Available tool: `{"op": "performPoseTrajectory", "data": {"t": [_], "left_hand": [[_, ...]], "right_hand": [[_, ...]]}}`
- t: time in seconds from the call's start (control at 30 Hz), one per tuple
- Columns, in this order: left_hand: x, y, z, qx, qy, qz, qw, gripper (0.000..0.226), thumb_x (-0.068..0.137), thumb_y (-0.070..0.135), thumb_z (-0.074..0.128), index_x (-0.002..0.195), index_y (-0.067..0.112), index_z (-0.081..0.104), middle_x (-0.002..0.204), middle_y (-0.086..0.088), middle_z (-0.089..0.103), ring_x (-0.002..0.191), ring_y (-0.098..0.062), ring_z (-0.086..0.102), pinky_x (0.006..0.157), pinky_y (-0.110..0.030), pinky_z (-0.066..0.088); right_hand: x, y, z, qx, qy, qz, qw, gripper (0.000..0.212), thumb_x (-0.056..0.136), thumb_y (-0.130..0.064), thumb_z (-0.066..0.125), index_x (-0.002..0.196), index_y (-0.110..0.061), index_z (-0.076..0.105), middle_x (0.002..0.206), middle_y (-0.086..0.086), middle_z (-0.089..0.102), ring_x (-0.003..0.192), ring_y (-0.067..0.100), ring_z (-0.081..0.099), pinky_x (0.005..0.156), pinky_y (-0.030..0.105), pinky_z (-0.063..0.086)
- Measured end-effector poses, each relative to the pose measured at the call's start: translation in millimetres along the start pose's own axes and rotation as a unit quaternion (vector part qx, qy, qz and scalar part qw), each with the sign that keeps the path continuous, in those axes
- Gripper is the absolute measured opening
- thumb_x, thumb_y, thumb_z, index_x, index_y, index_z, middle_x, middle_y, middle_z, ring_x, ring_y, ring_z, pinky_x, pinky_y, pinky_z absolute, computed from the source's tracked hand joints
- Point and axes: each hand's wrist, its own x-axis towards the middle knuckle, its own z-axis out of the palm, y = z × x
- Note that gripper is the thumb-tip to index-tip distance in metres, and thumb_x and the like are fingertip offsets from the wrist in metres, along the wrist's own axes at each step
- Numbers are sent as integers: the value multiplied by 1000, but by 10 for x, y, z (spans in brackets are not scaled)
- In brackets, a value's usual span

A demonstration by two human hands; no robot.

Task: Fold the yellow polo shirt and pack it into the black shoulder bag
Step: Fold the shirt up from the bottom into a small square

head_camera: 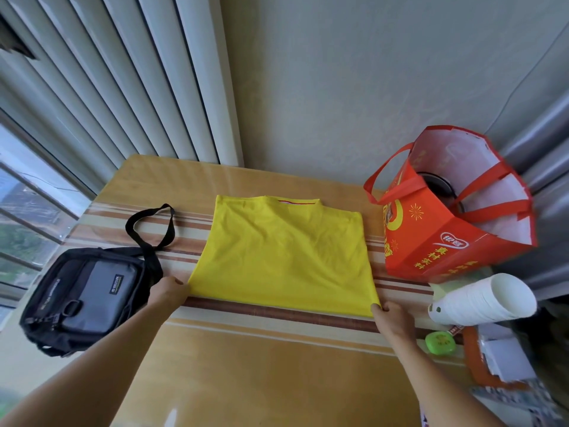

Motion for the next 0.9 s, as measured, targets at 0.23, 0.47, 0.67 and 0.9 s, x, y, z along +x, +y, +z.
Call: {"op": "performPoseTrajectory", "data": {"t": [0.23,0.47,0.67,0.9], "left_hand": [[17,-32,10,-75,-13,-8,997,20,85,22,62,73,6,59,69,-15,65,64,-28,63,66,-34,51],[6,-112,69,-144,-17,-45,988,18,81,16,77,74,3,66,70,-16,68,64,-27,63,77,-38,57],[-206,-322,-37,-68,-11,-55,996,8,81,10,69,73,8,67,67,-13,67,66,-28,63,60,-29,50],[-504,-511,52,46,-23,-80,995,15,86,9,53,74,1,48,64,-15,63,52,-22,58,47,-24,47]], "right_hand": [[32,-39,106,32,29,31,999,43,96,-49,47,80,-14,67,71,11,71,64,28,72,64,41,61],[21,-16,210,0,25,56,998,22,86,-28,71,84,-8,66,76,15,72,68,29,69,64,35,57],[-115,163,183,-67,-7,105,992,21,85,-26,67,86,-5,69,86,16,70,73,31,66,53,27,44],[-376,287,188,-86,-40,146,985,31,89,-2,50,118,2,59,83,21,70,62,26,67,54,32,59]]}}
